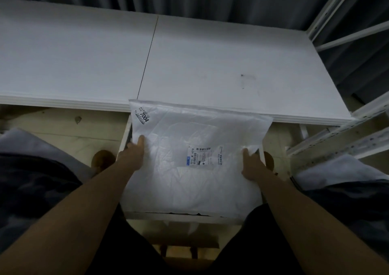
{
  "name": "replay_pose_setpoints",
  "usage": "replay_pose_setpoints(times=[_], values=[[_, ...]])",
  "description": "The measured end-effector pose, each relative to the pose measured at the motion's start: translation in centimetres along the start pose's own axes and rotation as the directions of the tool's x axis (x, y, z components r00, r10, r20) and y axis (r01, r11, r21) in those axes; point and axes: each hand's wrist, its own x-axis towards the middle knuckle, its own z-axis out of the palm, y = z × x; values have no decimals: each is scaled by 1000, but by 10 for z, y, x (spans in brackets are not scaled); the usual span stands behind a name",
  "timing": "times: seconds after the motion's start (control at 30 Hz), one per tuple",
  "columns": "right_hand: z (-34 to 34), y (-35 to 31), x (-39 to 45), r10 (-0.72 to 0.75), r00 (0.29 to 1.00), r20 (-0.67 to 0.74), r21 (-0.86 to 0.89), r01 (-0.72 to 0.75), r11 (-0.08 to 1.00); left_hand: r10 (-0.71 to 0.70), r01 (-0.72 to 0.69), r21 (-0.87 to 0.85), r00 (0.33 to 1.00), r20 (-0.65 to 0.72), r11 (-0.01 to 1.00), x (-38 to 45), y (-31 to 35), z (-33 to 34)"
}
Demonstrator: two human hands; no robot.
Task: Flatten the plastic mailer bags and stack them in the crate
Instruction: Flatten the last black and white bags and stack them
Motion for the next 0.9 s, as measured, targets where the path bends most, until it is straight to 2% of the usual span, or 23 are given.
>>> replay_pose_setpoints(times=[0.1, 0.13, 0.3, 0.37, 0.47, 0.53, 0.6, 0.67, 0.7, 0.73, 0.77, 0.9], values=[[9, -6, 6, -34, 991, -127, -163, 13, 986, 6, -6, 197, 1000, 1, 980, 4, 3, 3], [12, -8, 6, -42, 991, -130, -199, 15, 980, 7, -8, 232, 1000, 7, 973, 5, 4, 4], [17, -16, 14, -81, 996, -40, -339, 63, 939, -26, 12, 324, 999, 40, 946, 17, 11, 11], [17, -15, 15, -48, 999, -25, -383, 35, 923, -30, 2, 387, 997, 66, 922, 19, 12, 9], [11, -22, 20, -26, 999, -32, -583, 3, 813, -73, -1, 523, 990, 120, 853, 23, 16, 11], [2, -37, 24, -136, 989, -56, -660, 65, 748, -94, -1, 564, 986, 140, 826, 27, 25, 12], [-3, -49, 31, -368, 928, -62, -632, 249, 734, -26, -14, 546, 997, 66, 838, 31, 37, 7], [1, -58, 33, -580, 811, -78, -609, 421, 672, 150, -96, 486, 986, -75, 869, 35, 44, 5], [5, -60, 31, -620, 780, -86, -624, 444, 644, 256, -176, 479, 961, -106, 860, 35, 47, 9], [10, -62, 29, -627, 774, -89, -611, 455, 648, 339, -252, 484, 936, -99, 838, 35, 49, 13], [16, -61, 30, -600, 799, -47, -585, 465, 665, 383, -306, 471, 921, -75, 828, 36, 50, 17], [40, -53, 50, -506, 855, 114, -496, 490, 717, 365, -353, 360, 930, 38, 864, 51, 53, 31]])
